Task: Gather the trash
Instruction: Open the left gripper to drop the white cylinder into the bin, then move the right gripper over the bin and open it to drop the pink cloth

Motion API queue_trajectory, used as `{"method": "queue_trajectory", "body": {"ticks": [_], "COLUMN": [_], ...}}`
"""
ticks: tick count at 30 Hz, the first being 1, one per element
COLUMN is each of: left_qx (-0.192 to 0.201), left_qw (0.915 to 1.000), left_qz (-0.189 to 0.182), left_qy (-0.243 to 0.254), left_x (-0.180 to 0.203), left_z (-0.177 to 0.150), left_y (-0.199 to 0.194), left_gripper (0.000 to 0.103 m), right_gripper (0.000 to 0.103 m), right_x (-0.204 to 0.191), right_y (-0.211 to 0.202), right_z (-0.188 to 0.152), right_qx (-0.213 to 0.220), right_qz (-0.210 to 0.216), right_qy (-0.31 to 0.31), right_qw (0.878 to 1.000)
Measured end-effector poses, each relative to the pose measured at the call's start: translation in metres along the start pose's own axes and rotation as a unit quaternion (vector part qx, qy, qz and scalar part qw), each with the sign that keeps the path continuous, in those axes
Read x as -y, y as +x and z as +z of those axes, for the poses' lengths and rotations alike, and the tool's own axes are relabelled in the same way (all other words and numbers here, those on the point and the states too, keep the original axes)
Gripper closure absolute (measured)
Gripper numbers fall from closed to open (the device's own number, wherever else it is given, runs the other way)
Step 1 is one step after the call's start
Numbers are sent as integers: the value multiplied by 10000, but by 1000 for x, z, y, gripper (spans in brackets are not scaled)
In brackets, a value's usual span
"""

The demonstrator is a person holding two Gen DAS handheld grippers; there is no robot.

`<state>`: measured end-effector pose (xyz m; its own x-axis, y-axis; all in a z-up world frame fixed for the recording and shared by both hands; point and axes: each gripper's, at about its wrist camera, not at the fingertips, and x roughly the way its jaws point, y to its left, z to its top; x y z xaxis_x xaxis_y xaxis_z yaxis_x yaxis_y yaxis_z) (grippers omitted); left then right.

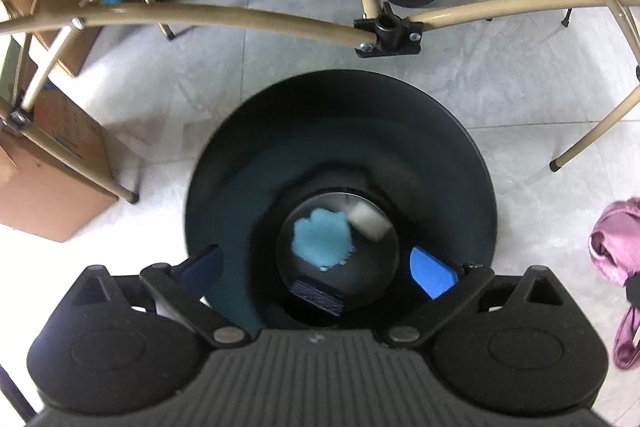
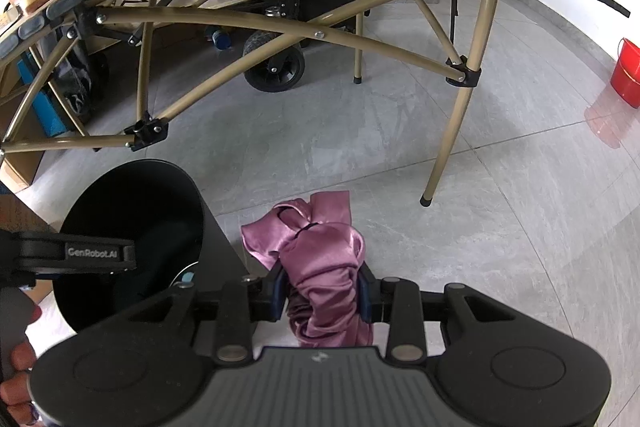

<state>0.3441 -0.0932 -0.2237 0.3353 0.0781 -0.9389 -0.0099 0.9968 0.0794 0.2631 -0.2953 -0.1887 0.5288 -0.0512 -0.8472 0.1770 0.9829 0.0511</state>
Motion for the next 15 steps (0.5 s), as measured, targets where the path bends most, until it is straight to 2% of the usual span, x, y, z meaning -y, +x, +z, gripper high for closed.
{"method": "queue_trajectory", "body": {"ticks": [5,15], "left_qx": [186,478], "left_qw": [9997,9987], "left_qz": [70,147], "left_qy": [150,86], "left_x": [-10,-43], "left_z": [-5,-11], "left_y": [-12,-37], "left_gripper": [1,1], "right_gripper": [70,70], "right_x": [-8,-35], "right_y": [0,-3], "right_z": [1,3], "right_qx": [16,-16], "right_qz": [101,326], "right_qy": [-82,-345], "right_qw": [9999,9989]}}
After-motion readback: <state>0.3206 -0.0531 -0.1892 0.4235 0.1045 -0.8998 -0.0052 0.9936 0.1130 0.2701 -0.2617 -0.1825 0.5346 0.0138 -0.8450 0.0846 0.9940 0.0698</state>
